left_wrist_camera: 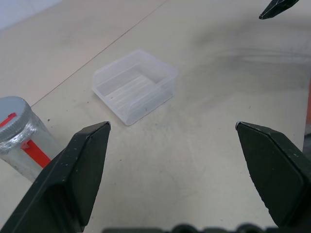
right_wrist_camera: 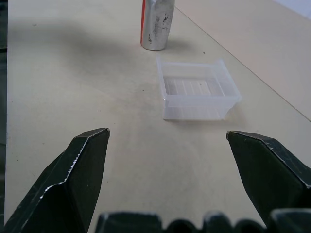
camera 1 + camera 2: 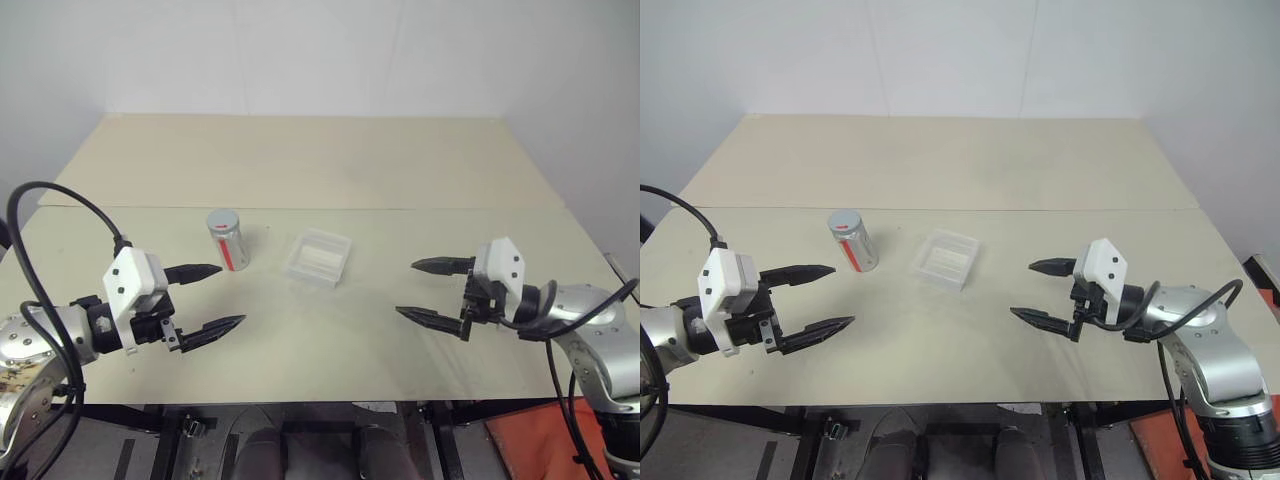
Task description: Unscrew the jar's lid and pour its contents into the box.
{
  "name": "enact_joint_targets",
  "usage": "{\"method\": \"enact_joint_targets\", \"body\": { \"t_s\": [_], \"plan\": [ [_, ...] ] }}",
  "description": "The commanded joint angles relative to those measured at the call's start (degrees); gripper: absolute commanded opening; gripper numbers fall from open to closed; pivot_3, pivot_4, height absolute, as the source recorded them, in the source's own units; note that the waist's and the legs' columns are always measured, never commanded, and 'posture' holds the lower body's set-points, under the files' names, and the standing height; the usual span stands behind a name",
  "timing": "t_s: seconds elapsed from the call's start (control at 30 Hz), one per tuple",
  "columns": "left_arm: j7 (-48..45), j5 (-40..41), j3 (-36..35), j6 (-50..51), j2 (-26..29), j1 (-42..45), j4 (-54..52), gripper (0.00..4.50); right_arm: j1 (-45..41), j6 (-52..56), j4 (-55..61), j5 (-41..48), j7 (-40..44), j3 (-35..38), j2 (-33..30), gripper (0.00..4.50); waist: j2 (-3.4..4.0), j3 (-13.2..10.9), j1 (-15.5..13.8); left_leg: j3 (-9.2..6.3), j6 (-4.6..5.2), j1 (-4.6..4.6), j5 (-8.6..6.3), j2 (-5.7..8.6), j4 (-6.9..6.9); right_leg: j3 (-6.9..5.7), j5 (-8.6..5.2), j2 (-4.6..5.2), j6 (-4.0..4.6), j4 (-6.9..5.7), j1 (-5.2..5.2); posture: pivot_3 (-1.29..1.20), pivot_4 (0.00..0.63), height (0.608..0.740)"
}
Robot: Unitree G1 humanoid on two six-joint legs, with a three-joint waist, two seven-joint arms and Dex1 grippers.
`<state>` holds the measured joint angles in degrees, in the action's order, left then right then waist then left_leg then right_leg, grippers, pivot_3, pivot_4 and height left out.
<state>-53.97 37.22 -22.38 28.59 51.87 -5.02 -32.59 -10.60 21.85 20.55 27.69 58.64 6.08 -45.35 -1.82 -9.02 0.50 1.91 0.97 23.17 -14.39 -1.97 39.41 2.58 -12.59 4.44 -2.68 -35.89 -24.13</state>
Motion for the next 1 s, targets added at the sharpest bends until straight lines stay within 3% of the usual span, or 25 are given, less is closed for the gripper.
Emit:
{"method": "enact_joint_targets", "body": {
  "t_s": [0.03, 0.4, 0.67, 0.77, 1.0],
  "plan": [
    [-0.33, -1.02, 0.57, -1.82, 0.31, 1.61, -0.05, 4.48, -0.58, -1.67, 0.55, -0.05, 0.36, 0.60, -0.18, 4.50, 0.00, 0.00, -0.03, 0.00, 0.00, 0.00, 0.00, 0.00, 0.00, 0.00, 0.00, 0.00, 0.00, 0.00, 0.00, 0.00, 0.150, 0.740],
    [-0.16, -3.31, 3.16, -3.89, -1.60, 3.21, 1.71, 4.48, -1.98, -1.48, -0.26, -0.50, -0.03, 0.42, -0.37, 4.50, 0.00, 0.00, 0.05, 0.00, 0.00, 0.00, 0.00, 0.00, 0.00, 0.00, 0.00, 0.00, 0.00, 0.00, -0.01, 0.00, 0.150, 0.740],
    [5.57, -7.45, 1.83, -3.17, -4.50, -0.16, 3.29, 4.48, -0.10, -0.18, 1.97, 0.38, -0.52, 1.83, -1.55, 4.50, 0.00, 0.00, 0.10, 0.00, 0.00, 0.00, 0.00, 0.00, -0.01, 0.00, 0.00, 0.00, 0.00, 0.00, -0.01, 0.00, 0.150, 0.740],
    [11.16, -9.06, 2.22, -3.25, -8.64, 0.22, 3.44, 4.48, 0.32, 0.05, 2.57, 0.64, -0.88, 1.88, -1.60, 4.50, 0.00, 0.00, 0.09, -0.01, 0.00, -0.01, 0.00, 0.00, -0.01, 0.00, 0.01, 0.00, 0.00, -0.02, 0.01, 0.00, 0.150, 0.740],
    [33.06, -15.79, 7.59, -2.73, -28.40, 0.19, 1.12, 4.48, -0.26, -0.15, 3.05, 0.44, 0.07, 1.53, -2.66, 4.50, -0.04, 0.02, -0.35, -0.06, 0.00, 0.01, 0.00, 0.05, 0.00, 0.01, 0.04, 0.04, -0.03, 0.00, 0.05, 0.00, 0.150, 0.740]
  ]
}}
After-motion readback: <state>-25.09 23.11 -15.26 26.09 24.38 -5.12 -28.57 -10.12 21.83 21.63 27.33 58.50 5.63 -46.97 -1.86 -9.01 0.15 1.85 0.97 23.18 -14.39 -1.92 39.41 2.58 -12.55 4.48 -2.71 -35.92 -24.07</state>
